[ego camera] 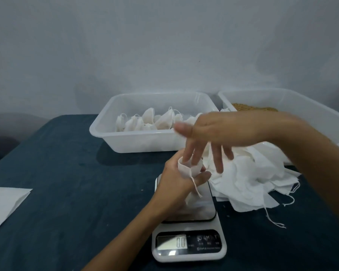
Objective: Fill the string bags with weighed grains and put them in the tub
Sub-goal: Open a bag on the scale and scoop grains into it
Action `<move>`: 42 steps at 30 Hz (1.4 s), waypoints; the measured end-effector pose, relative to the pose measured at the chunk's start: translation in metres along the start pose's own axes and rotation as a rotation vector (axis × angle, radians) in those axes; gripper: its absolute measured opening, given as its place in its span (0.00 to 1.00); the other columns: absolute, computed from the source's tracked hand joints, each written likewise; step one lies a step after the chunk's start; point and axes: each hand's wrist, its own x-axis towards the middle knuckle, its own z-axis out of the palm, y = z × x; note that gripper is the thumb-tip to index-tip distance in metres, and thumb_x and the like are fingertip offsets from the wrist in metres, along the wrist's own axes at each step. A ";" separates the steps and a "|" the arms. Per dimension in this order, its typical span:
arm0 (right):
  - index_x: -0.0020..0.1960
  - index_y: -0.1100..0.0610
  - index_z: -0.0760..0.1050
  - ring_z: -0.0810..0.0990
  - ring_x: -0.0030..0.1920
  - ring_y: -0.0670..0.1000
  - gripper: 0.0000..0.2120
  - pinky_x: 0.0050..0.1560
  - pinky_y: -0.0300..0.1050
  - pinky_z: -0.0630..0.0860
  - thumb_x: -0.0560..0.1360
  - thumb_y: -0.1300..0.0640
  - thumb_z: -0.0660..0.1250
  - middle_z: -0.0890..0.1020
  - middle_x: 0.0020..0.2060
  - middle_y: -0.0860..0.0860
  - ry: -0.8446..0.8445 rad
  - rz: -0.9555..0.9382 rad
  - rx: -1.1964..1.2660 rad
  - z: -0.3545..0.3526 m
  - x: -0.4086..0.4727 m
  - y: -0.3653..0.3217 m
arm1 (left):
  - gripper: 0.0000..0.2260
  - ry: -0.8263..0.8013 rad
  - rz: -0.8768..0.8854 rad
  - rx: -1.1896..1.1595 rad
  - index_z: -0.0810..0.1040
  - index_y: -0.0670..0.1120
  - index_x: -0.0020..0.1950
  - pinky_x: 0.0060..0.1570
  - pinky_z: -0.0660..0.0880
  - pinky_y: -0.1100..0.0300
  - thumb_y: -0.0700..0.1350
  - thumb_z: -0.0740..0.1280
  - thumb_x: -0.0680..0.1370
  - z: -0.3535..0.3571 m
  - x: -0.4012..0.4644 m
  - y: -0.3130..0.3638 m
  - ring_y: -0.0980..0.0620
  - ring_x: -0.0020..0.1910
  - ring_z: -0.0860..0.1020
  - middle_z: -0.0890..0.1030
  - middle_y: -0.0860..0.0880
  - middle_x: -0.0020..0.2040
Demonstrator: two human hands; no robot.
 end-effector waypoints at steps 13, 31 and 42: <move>0.62 0.56 0.76 0.75 0.50 0.52 0.27 0.50 0.46 0.73 0.69 0.45 0.79 0.80 0.59 0.53 0.351 0.826 -0.358 -0.040 -0.013 0.295 | 0.14 0.057 -0.016 0.064 0.80 0.48 0.51 0.45 0.79 0.59 0.44 0.79 0.68 0.000 -0.001 0.001 0.51 0.43 0.83 0.84 0.48 0.43; 0.46 0.51 0.71 0.77 0.46 0.52 0.05 0.48 0.49 0.78 0.76 0.58 0.67 0.77 0.44 0.49 0.414 0.813 -0.646 -0.046 -0.038 0.330 | 0.12 0.119 0.016 0.010 0.80 0.40 0.51 0.41 0.78 0.66 0.31 0.77 0.72 0.000 0.000 0.005 0.53 0.40 0.82 0.84 0.41 0.43; 0.36 0.48 0.68 0.72 0.38 0.47 0.14 0.42 0.45 0.70 0.75 0.55 0.71 0.75 0.36 0.45 0.258 0.542 -0.618 -0.053 -0.050 0.315 | 0.12 0.127 0.009 0.001 0.79 0.40 0.51 0.42 0.78 0.65 0.32 0.78 0.71 -0.001 0.000 0.007 0.53 0.41 0.82 0.84 0.43 0.43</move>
